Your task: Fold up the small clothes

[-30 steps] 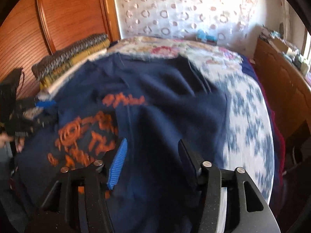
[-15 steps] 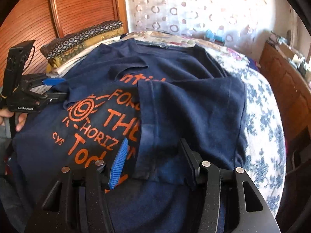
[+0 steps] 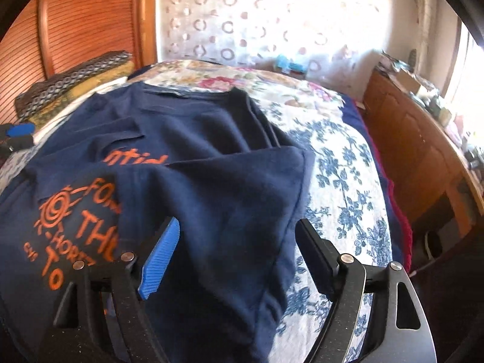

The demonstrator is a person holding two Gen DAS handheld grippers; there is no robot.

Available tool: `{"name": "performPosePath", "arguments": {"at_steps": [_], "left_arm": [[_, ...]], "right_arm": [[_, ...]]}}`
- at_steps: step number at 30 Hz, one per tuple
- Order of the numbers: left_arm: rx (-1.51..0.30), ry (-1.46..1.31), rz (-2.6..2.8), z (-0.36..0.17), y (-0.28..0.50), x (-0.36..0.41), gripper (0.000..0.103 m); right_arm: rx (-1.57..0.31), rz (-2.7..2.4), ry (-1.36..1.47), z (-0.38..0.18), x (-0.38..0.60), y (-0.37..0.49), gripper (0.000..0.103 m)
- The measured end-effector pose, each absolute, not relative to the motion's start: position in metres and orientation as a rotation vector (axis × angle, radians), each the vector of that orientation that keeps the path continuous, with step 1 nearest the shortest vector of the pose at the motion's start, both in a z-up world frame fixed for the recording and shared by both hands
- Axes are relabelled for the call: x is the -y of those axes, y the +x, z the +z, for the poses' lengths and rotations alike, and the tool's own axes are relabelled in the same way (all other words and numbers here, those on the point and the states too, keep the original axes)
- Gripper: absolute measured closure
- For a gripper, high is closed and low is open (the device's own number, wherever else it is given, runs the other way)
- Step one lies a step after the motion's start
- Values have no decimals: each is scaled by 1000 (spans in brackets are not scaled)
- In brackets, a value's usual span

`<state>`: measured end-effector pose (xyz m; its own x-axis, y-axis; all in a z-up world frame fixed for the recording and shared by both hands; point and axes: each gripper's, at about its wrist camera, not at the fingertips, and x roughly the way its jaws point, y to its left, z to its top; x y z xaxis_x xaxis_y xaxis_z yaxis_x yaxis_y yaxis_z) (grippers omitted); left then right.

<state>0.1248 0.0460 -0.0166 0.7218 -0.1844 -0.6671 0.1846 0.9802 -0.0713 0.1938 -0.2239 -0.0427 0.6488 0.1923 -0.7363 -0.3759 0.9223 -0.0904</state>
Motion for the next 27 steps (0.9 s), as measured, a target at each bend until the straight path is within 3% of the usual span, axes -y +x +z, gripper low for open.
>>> {"name": "performPosePath", "arguments": {"at_steps": [23,27], "left_arm": [[-941,22,-98,-58,233,-51,38],[-948,-8,-100,-59,238,-53,43]], "right_arm": [[-863,332,-208,-59,227,200,22],[-862,332,-209,-59,228,200,22]]}}
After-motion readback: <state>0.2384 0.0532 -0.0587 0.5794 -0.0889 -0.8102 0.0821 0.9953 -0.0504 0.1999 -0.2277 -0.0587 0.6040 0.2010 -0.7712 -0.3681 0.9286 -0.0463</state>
